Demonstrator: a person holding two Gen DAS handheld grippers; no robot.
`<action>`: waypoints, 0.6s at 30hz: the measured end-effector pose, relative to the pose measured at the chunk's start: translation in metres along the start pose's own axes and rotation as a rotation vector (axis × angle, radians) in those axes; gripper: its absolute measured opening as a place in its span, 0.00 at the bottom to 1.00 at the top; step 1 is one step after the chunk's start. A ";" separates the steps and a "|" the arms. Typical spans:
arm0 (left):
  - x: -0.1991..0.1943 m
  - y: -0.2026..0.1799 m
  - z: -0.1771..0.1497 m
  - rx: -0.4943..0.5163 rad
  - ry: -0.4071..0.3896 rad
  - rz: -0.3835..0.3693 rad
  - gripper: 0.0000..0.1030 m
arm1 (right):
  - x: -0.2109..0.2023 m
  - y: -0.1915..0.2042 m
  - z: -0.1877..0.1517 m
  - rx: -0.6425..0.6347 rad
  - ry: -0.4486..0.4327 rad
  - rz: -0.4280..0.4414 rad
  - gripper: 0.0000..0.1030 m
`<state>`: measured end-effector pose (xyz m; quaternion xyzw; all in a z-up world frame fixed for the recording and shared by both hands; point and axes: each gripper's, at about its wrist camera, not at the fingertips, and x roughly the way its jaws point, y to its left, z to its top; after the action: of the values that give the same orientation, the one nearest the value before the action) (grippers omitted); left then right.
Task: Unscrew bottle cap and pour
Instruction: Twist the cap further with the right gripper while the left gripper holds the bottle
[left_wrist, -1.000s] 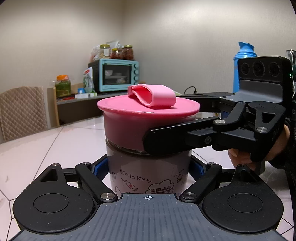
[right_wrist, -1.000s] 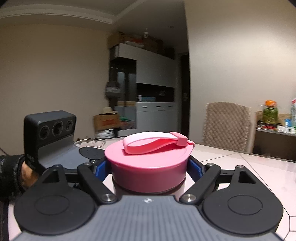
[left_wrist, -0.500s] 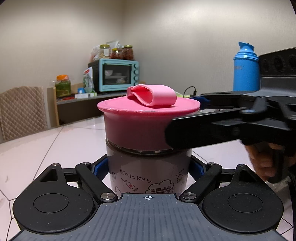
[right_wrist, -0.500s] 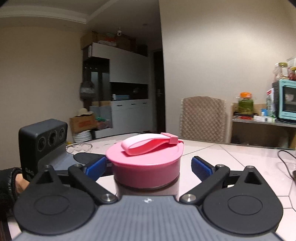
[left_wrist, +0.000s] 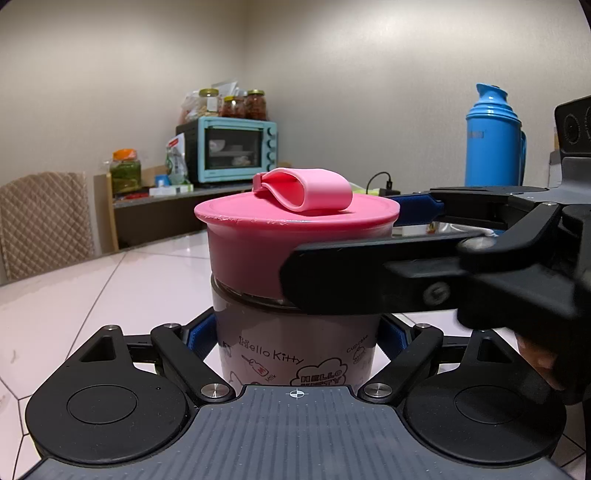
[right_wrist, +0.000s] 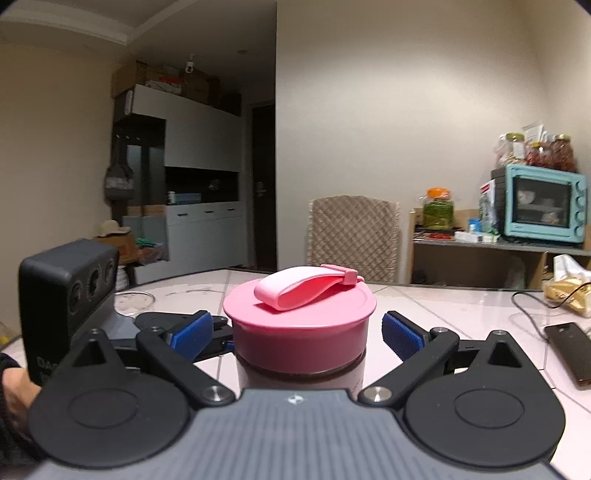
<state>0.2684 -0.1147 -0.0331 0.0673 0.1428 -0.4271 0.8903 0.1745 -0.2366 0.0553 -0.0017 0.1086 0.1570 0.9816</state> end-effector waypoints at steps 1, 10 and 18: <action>0.000 0.000 0.000 0.000 0.000 0.000 0.87 | -0.001 0.001 -0.001 -0.004 0.000 -0.008 0.96; 0.000 0.000 0.000 0.000 0.000 0.000 0.87 | 0.006 0.011 -0.002 0.010 -0.001 -0.057 0.96; 0.000 0.000 0.000 0.001 0.000 0.000 0.87 | 0.011 0.012 -0.002 0.035 0.000 -0.066 0.88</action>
<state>0.2689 -0.1149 -0.0330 0.0675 0.1425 -0.4271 0.8904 0.1809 -0.2218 0.0510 0.0119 0.1112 0.1228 0.9861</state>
